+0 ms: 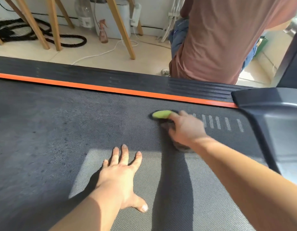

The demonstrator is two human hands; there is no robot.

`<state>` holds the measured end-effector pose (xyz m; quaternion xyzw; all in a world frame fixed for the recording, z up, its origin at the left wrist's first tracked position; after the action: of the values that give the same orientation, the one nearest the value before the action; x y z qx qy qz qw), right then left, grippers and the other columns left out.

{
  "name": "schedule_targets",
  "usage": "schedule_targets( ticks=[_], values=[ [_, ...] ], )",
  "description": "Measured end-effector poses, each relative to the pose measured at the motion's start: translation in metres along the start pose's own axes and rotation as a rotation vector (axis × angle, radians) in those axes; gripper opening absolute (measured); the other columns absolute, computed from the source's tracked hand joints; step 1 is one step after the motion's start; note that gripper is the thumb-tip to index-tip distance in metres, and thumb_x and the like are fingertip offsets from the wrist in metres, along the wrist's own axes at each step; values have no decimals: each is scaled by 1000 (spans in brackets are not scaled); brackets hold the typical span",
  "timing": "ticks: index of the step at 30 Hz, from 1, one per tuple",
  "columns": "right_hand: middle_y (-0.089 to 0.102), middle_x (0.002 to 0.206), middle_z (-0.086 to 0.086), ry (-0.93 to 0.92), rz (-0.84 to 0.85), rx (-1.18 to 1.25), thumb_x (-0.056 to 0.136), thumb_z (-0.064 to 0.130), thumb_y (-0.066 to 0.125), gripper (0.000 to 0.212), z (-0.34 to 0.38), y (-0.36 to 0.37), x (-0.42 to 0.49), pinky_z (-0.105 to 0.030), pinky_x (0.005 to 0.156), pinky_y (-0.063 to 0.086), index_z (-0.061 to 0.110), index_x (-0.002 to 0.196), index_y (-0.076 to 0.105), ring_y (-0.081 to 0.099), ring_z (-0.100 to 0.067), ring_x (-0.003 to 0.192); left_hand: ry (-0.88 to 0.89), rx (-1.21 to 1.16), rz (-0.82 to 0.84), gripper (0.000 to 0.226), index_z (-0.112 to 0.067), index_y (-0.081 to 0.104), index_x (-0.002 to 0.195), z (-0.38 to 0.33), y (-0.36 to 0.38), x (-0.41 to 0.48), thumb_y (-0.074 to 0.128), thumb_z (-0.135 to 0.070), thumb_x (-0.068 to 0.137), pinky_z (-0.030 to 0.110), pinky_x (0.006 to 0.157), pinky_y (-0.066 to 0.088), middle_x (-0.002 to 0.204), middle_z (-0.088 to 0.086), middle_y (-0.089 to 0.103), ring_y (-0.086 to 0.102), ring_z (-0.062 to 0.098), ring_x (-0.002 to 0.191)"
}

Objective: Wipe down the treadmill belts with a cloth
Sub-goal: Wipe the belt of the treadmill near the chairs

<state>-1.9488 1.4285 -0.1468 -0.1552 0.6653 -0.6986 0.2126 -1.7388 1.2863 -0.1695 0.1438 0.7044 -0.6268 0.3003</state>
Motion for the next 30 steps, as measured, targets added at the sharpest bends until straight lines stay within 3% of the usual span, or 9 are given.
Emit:
schedule_targets(
  ticks=[4,7,9,12,14,16,24,28,30],
  values=[
    [51,128,-15,419,-55,-24,98,44,53,45,-66,-5,19,-47,83,46,23,138,49,56,-43,117,5,-16,-3,156,-41,-32,153,0,2,1,77,-86,51,56,128,3,161,10,-41,-31,34,152],
    [53,129,-17,456,-35,96,94,36,54,45,-17,5,24,-45,90,48,19,136,49,57,-41,118,6,-24,4,157,-41,-31,154,0,3,1,78,-87,50,55,128,2,161,9,-42,-32,33,152],
    [57,127,-15,355,-24,227,92,37,55,42,37,12,23,-42,87,48,20,131,53,60,-39,115,-3,-39,-3,158,-42,-27,155,0,2,1,78,-87,47,54,128,2,162,8,-41,-31,32,152],
    [59,118,-6,14,27,230,89,42,57,37,120,19,2,-40,78,45,30,124,58,61,-34,111,-11,-32,-11,158,-42,-21,158,0,2,2,79,-87,45,54,128,4,164,9,-37,-28,32,154],
    [56,114,-2,-175,47,171,91,46,57,36,133,20,-8,-38,73,42,32,124,57,59,-32,110,-6,-24,-14,157,-42,-21,158,1,2,2,78,-87,45,55,128,5,164,9,-36,-27,32,154],
    [56,114,-1,-207,2,101,93,54,54,38,103,17,0,-39,77,47,34,125,57,60,-32,109,1,-24,-22,157,-42,-23,157,1,2,1,77,-88,45,55,128,5,164,8,-37,-27,32,154],
    [55,123,-17,506,-109,-24,96,45,49,45,-144,-10,-4,-49,89,50,25,136,56,60,-45,112,11,-37,-32,157,-45,-34,151,3,5,2,74,-90,46,53,128,1,159,6,-44,-33,31,151],
    [54,126,-19,687,-126,93,96,38,48,44,-111,3,-11,-49,94,47,20,136,54,57,-44,117,4,-32,-43,157,-45,-33,152,2,4,0,71,-92,44,53,128,4,161,6,-42,-31,30,152],
    [54,129,-17,601,-115,172,94,37,50,44,-53,10,-8,-46,91,47,20,135,52,57,-41,116,3,-40,-59,156,-46,-31,153,2,3,-1,71,-92,44,52,129,5,161,5,-41,-31,29,152]
  ],
)
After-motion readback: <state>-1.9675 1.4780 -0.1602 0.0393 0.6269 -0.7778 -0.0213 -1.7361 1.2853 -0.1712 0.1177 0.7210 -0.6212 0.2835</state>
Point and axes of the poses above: each hand's wrist, its own x-axis towards the middle knuckle, its own y-axis out of the palm, z = x × y, the point moved 5 cm from there along x, towards the middle knuckle
